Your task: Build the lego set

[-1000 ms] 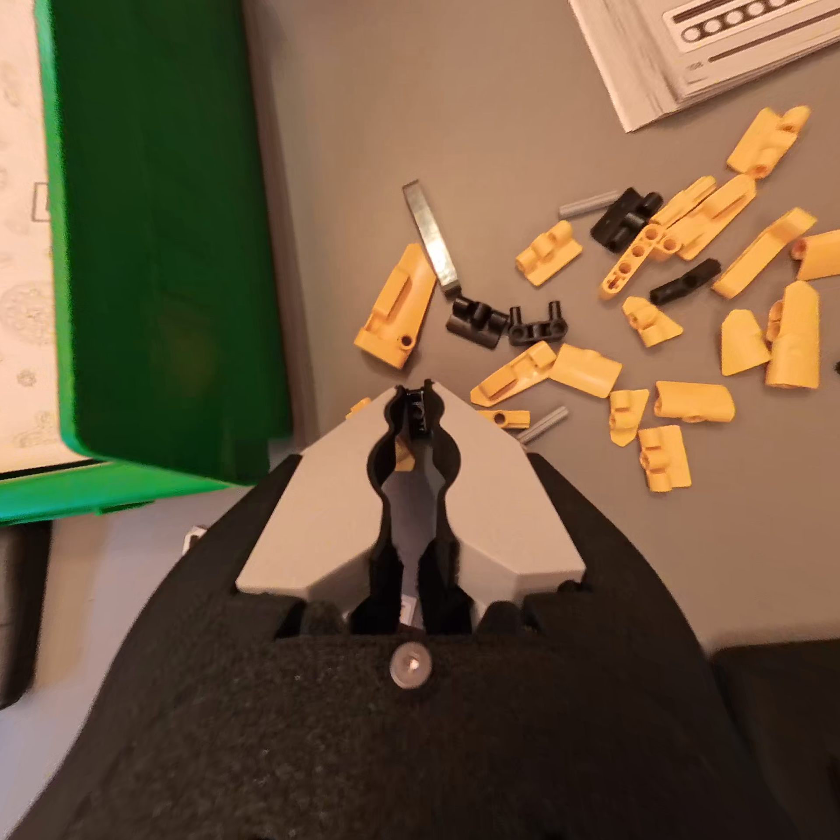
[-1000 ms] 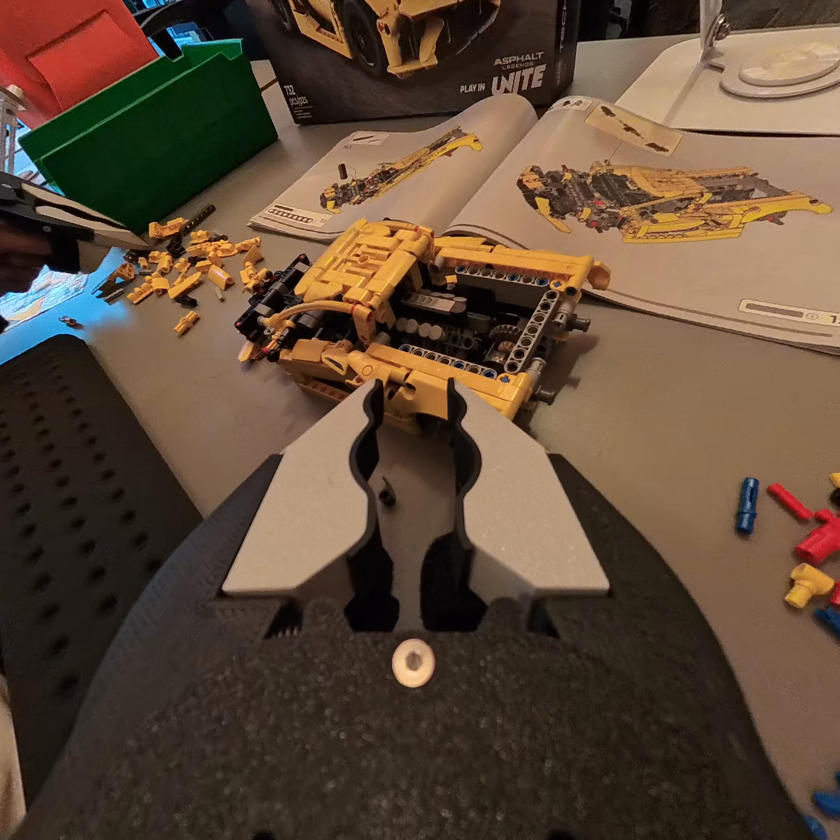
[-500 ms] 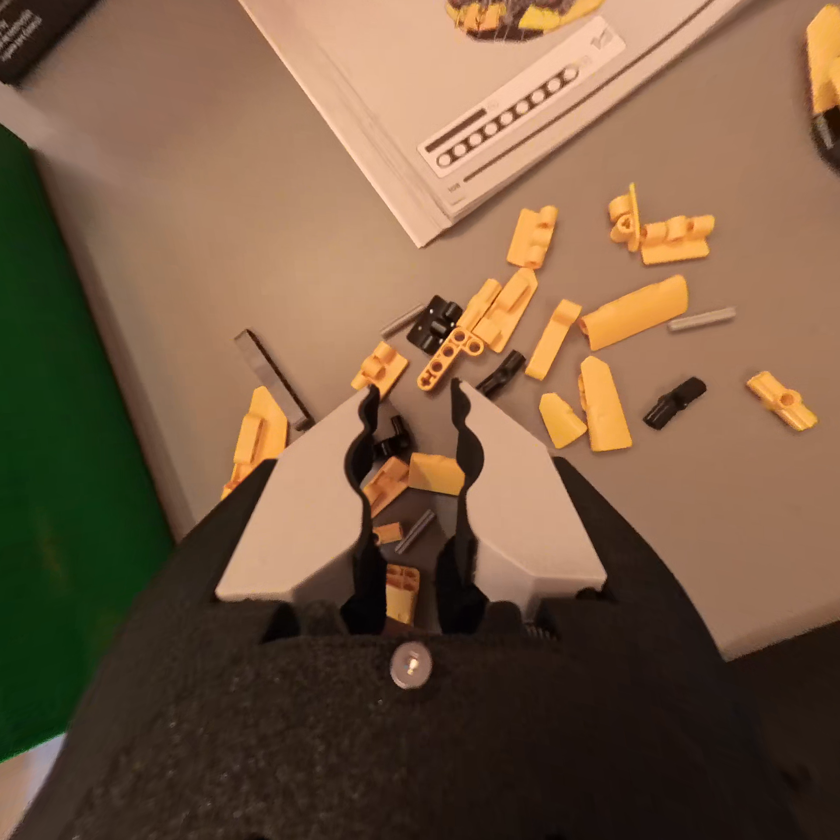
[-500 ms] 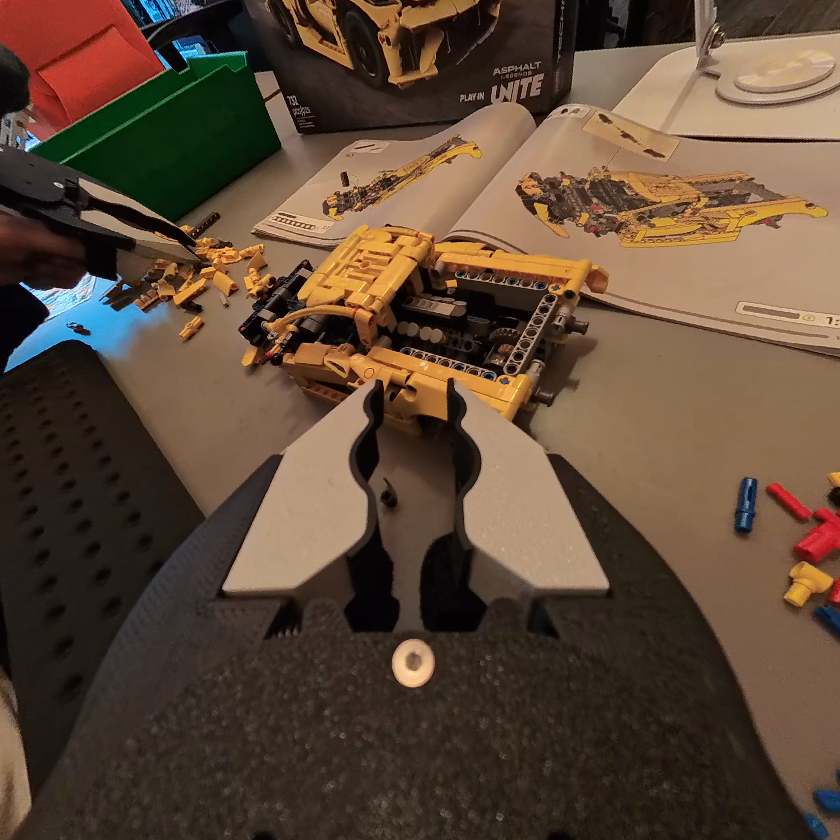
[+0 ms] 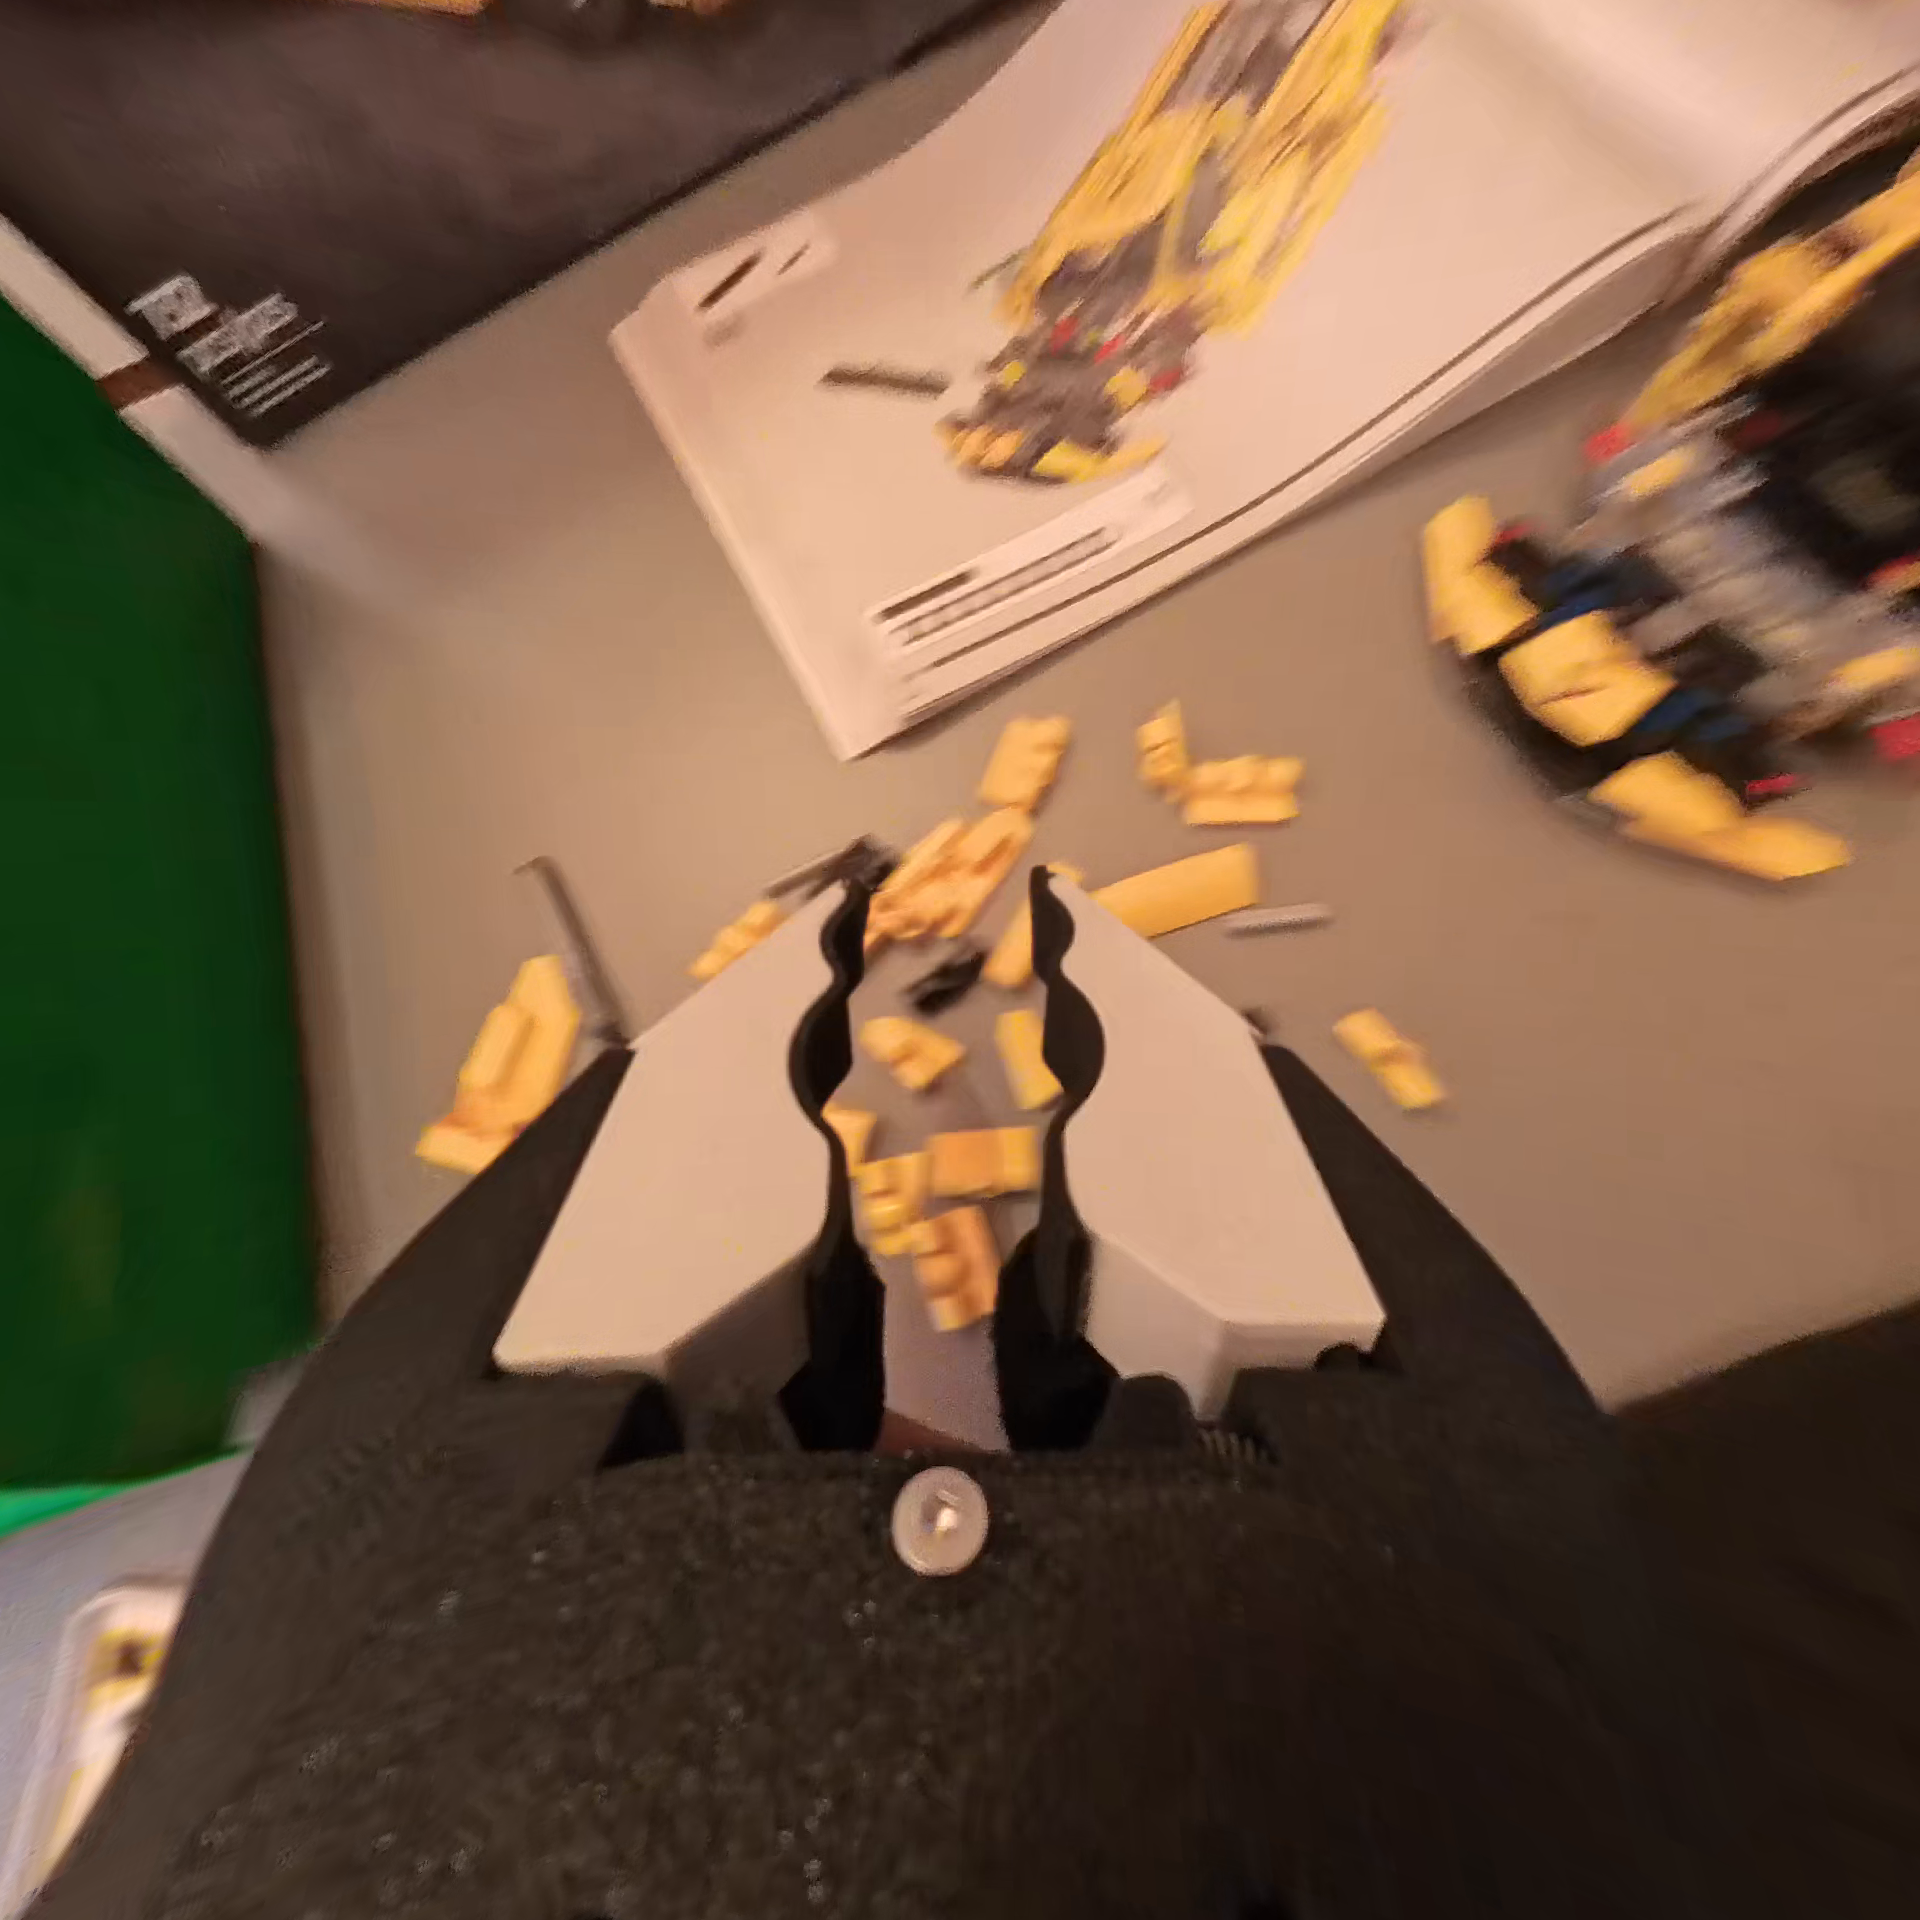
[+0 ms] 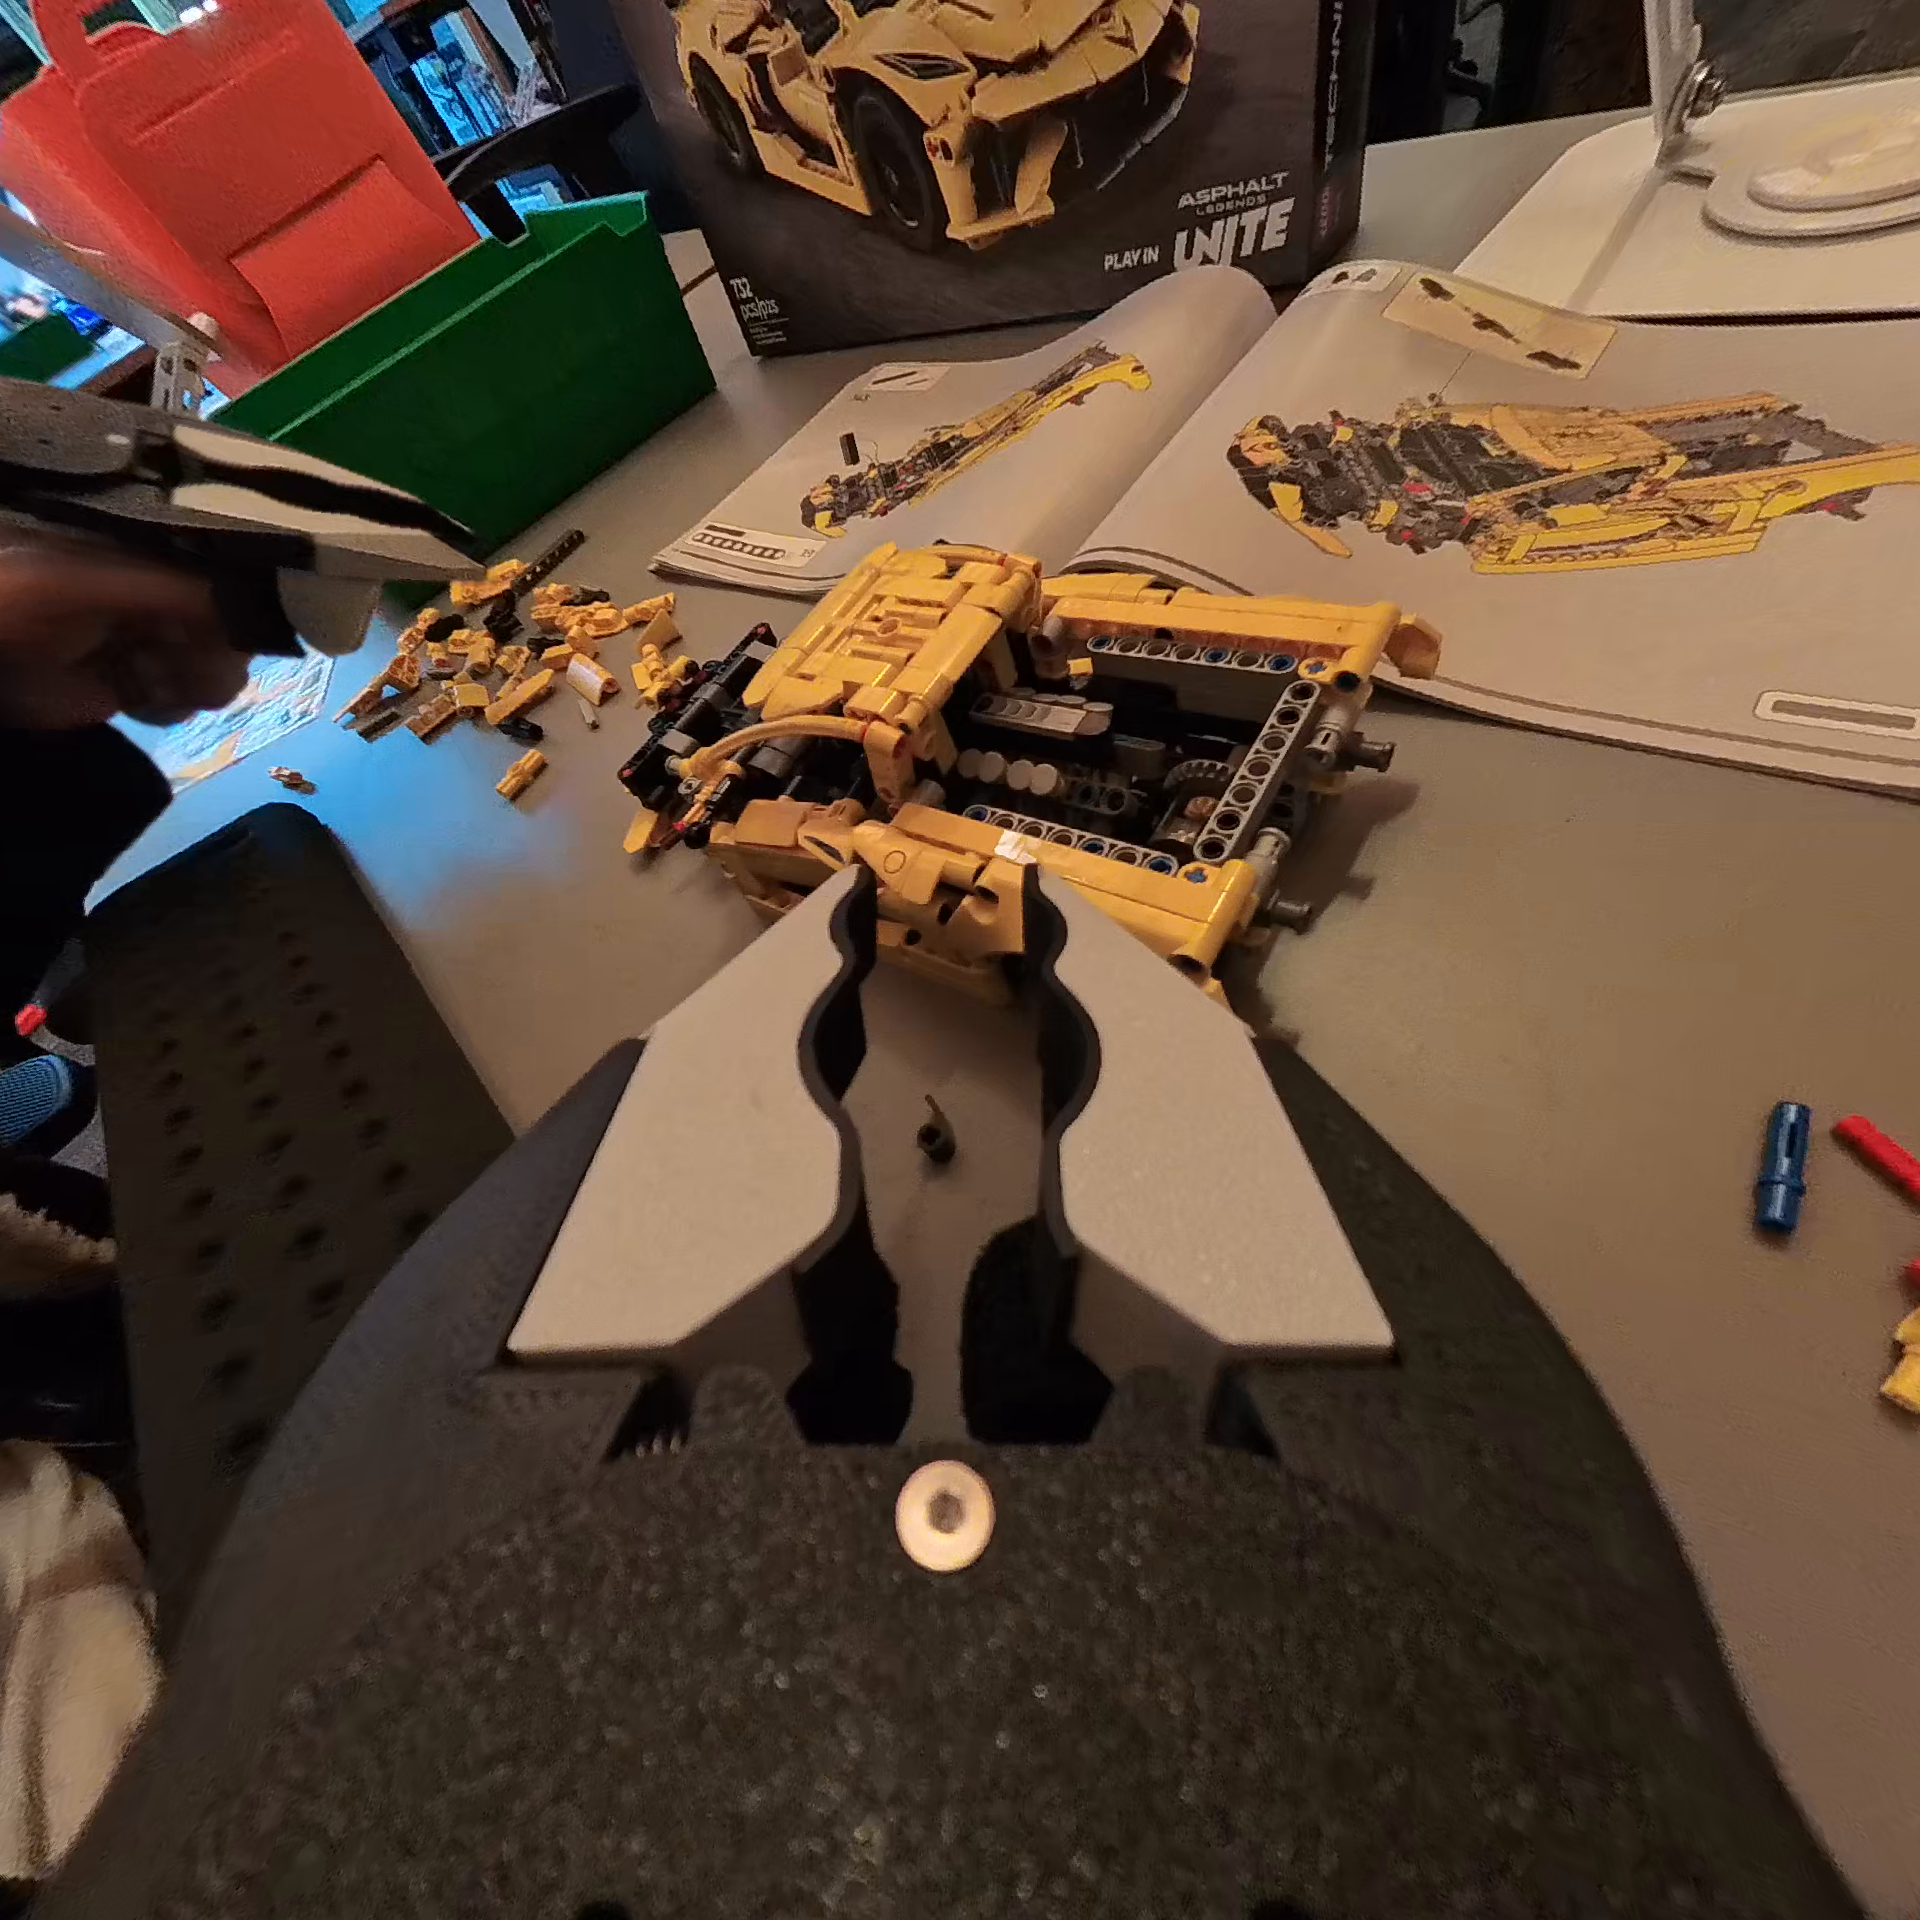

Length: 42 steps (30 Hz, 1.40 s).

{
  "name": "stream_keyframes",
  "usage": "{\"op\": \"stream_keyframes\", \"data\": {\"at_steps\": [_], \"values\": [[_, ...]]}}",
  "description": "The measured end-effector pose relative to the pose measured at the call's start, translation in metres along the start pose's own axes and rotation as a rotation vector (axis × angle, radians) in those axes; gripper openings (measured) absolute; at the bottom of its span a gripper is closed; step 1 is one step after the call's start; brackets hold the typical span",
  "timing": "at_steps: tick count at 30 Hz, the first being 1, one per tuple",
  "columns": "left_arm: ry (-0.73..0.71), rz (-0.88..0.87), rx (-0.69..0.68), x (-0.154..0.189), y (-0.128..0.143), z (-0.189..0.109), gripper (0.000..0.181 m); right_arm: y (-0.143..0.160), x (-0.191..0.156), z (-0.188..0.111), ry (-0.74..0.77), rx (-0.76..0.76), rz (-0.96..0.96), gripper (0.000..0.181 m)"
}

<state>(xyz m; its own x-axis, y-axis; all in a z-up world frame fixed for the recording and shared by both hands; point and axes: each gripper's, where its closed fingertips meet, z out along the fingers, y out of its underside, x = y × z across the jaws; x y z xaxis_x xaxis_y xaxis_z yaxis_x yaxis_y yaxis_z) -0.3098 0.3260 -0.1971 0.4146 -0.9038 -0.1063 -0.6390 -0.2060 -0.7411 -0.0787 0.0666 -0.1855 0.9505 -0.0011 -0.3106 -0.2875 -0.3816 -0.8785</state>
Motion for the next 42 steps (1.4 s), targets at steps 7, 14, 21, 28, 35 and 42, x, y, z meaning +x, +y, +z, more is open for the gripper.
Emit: {"op": "stream_keyframes", "data": {"at_steps": [7,14,21,28,35,42], "values": [[0.190,-0.157,0.171,0.075,-0.011,-0.017,0.031,0.001,-0.003,0.000,-0.011,-0.005,-0.003,0.027],[0.168,-0.170,0.138,0.075,0.005,-0.021,0.031,-0.001,-0.008,-0.003,-0.023,0.014,-0.011,0.026],[0.111,-0.166,0.112,0.066,0.021,-0.031,0.031,0.000,-0.007,-0.003,-0.016,0.011,-0.020,0.024],[-0.008,-0.181,0.123,0.042,0.052,-0.075,0.032,0.002,-0.009,0.002,0.019,-0.014,-0.099,0.023],[-0.088,-0.345,0.153,0.007,0.125,-0.147,0.032,0.008,-0.022,0.011,0.037,-0.054,-0.264,0.026],[-0.286,-0.403,0.139,-0.042,0.232,-0.239,0.032,0.013,-0.030,0.017,0.024,-0.088,-0.320,0.029]]}}
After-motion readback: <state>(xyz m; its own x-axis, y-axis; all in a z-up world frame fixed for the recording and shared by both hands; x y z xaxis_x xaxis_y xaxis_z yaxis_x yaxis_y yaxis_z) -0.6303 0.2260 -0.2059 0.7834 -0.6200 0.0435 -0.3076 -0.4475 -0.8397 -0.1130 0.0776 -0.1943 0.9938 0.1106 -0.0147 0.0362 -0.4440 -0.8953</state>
